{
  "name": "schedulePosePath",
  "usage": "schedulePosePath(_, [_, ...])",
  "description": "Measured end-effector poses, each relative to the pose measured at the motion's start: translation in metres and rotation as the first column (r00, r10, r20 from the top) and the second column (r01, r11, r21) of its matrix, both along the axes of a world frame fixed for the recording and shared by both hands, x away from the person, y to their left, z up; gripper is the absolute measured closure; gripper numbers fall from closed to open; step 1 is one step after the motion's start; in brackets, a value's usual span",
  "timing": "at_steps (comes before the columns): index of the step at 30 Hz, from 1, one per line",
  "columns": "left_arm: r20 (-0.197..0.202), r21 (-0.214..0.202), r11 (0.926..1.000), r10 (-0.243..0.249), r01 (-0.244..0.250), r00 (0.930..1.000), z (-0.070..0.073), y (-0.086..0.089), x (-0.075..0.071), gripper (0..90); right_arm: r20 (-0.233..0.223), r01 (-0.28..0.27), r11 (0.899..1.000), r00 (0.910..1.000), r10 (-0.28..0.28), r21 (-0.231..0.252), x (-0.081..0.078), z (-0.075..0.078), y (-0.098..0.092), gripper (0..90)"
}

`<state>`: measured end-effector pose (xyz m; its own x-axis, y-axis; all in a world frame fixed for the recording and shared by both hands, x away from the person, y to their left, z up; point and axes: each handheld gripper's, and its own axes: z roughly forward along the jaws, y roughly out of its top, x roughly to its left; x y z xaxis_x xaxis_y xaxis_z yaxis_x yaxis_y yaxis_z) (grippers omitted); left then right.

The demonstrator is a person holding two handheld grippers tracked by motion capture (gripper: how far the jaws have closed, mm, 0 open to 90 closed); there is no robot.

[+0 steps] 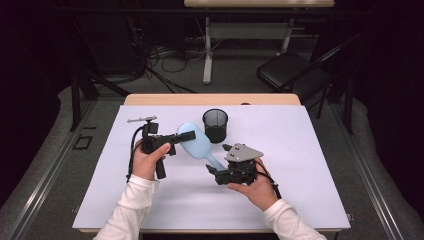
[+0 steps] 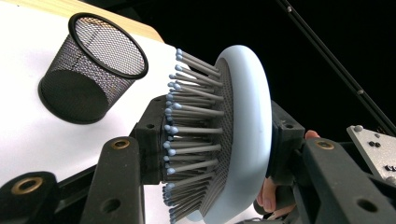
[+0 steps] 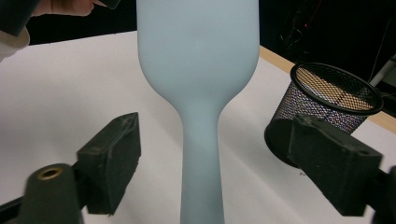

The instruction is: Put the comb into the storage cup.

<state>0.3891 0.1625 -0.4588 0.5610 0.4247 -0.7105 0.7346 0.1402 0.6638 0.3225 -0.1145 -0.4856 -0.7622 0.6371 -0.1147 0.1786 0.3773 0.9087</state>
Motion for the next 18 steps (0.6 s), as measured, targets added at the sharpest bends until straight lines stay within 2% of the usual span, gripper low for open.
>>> schedulePosePath(4, [0.001,-0.006,1.0000,0.005,-0.005,1.0000,0.0003,0.0005,-0.0002,51.7,0.005,0.020,1.000,0.9998,-0.020,0.002,0.0018,0.0010,-0.0020,11.1])
schedulePosePath(6, [0.001,-0.008,0.9999,0.009,-0.009,1.0000,0.0004,0.0007,-0.0004,51.7,-0.025,0.019,1.000,0.9995,-0.019,0.025,0.0042,0.0013,-0.0036,4.7])
schedulePosePath(10, [0.003,-0.015,0.9999,0.006,-0.006,1.0000,-0.0001,0.0014,-0.0001,51.8,-0.045,0.026,0.999,0.9987,-0.024,0.035,0.0054,0.0022,-0.0051,1.5])
schedulePosePath(15, [0.007,-0.020,0.9997,0.013,-0.013,0.9999,-0.0001,0.0017,-0.0001,51.8,-0.057,0.045,0.999,0.9974,-0.044,0.024,0.0067,0.0040,-0.0069,0.0])
schedulePosePath(16, [0.005,-0.021,0.9997,0.013,-0.013,0.9999,-0.0001,0.0018,-0.0002,51.8,-0.058,0.063,0.998,0.9964,-0.062,0.012,0.0067,0.0039,-0.0064,0.0])
schedulePosePath(18, [0.005,-0.022,0.9997,0.013,-0.013,0.9999,-0.0001,0.0017,-0.0002,51.8,-0.067,0.064,0.998,0.9957,-0.064,-0.004,0.0069,0.0034,-0.0061,0.0])
